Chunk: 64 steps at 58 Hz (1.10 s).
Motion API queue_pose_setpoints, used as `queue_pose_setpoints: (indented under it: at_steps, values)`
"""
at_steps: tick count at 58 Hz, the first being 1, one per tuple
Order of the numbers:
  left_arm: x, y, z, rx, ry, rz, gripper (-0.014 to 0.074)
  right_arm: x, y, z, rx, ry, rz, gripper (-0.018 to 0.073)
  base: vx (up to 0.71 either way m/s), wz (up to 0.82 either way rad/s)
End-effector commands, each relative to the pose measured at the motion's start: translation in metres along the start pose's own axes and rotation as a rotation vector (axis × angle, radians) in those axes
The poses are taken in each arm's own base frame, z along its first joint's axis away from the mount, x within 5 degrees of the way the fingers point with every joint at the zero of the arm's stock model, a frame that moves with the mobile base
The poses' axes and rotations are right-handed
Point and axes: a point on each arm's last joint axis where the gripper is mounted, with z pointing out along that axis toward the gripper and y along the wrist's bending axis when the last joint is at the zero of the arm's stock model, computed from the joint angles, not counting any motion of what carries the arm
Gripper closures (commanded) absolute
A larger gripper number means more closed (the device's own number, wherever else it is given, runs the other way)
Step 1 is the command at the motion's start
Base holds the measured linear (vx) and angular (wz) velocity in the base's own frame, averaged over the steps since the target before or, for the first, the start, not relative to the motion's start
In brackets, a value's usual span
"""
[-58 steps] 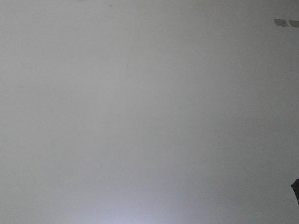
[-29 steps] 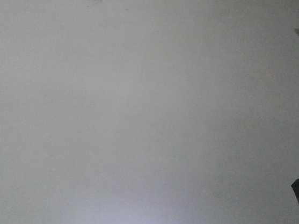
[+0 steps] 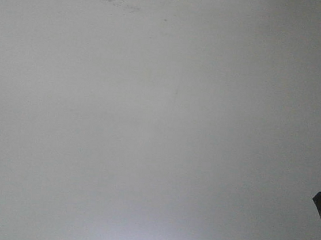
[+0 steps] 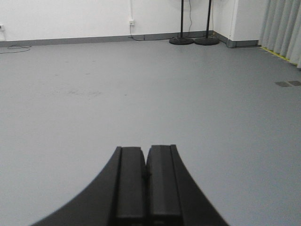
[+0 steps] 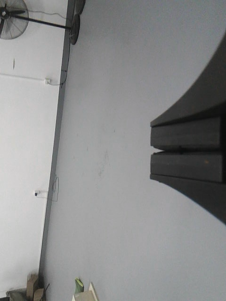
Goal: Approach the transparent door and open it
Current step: 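Drive the base forward across the grey floor, arms held still, then turn and drive the base toward the white-framed glass sliding door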
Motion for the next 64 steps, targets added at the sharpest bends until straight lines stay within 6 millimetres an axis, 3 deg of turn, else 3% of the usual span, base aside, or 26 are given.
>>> queue_pose_setpoints:
  at_steps: [1,64]
  values:
    - [-0.004,-0.0003,-0.0003,0.005,-0.09,-0.013,0.0594,-0.0068,-0.0005,-0.0012,0.007,-0.095,-0.004,0.0562,0.31,0.17]
    - [-0.004,-0.0003,-0.0003,0.005,-0.09,-0.013,0.0594,-0.0068,-0.0005,-0.0012,0.007,-0.095,-0.005,0.0562,0.38,0.07]
